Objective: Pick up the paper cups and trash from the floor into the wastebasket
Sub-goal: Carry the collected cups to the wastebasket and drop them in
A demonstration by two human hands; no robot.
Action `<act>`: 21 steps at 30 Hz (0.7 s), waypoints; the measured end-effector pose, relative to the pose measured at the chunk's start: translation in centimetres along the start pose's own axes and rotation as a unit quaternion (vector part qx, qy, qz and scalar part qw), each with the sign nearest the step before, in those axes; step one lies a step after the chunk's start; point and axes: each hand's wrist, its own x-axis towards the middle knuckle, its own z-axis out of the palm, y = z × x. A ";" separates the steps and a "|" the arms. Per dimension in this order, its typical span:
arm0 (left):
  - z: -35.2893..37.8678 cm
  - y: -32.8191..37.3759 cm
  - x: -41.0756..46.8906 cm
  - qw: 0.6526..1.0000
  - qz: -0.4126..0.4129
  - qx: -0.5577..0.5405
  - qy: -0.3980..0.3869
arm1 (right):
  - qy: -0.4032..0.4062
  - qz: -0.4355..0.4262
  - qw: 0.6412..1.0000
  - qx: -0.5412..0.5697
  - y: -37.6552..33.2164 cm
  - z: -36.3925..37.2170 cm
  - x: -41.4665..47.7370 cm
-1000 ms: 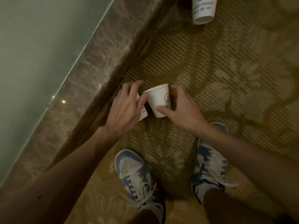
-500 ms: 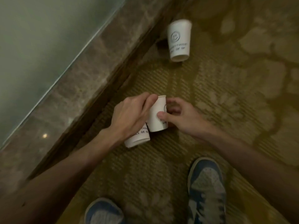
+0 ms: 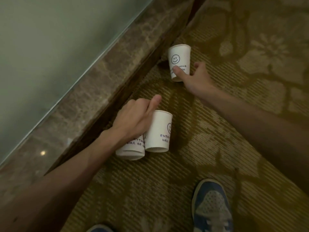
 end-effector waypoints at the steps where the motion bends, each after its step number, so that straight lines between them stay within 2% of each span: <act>1: -0.1 0.1 0.1 1.000 0.006 0.008 -0.004 | 0.002 0.003 1.000 0.005 -0.1 0.3 0.4; 5: -0.9 0.9 1.0 0.999 0.039 0.007 -0.010 | 0.022 -0.015 1.000 0.005 0.0 0.7 1.1; 7: -1.8 1.8 2.2 0.998 0.058 0.028 -0.007 | 0.006 -0.023 0.999 0.027 0.3 0.4 0.7; 12: -3.1 7.3 5.6 0.983 0.134 0.102 -0.069 | -0.022 0.006 0.985 0.169 4.4 -3.5 -3.9; 16: 1.0 15.3 7.7 0.942 0.251 0.171 -0.142 | 0.053 0.062 0.956 0.283 9.6 -8.9 -9.7; 21: 12.1 24.2 5.1 0.871 0.345 0.121 -0.327 | 0.177 0.153 0.914 0.331 16.8 -15.4 -18.6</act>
